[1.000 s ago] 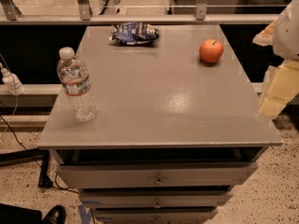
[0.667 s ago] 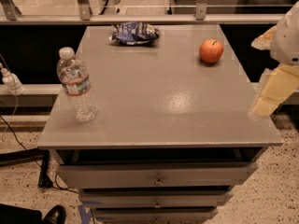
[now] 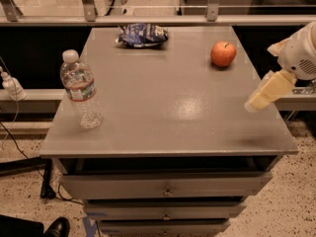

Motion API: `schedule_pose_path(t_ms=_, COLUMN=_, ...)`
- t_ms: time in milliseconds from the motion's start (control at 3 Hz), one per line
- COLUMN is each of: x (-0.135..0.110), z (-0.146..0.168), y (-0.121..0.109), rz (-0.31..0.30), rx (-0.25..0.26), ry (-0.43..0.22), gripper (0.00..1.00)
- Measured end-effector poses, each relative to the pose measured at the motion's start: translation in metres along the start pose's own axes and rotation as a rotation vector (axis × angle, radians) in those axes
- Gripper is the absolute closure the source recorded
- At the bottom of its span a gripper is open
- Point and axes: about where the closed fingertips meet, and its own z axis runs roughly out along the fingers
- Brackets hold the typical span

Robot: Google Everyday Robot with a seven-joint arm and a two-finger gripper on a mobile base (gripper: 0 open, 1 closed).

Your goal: Move apple near blue chip bag

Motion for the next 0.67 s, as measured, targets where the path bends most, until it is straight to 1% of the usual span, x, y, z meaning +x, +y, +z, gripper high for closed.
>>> schedule_pose_path(t_ms=333, x=-0.005, z=0.021, y=-0.039, rz=0.074, rx=0.092, ry=-0.108, gripper=0.00)
schedule_pose_path(t_ms=667, x=-0.017, z=0.050, y=-0.077, rz=0.155, rx=0.159, ry=-0.252, gripper=0.00)
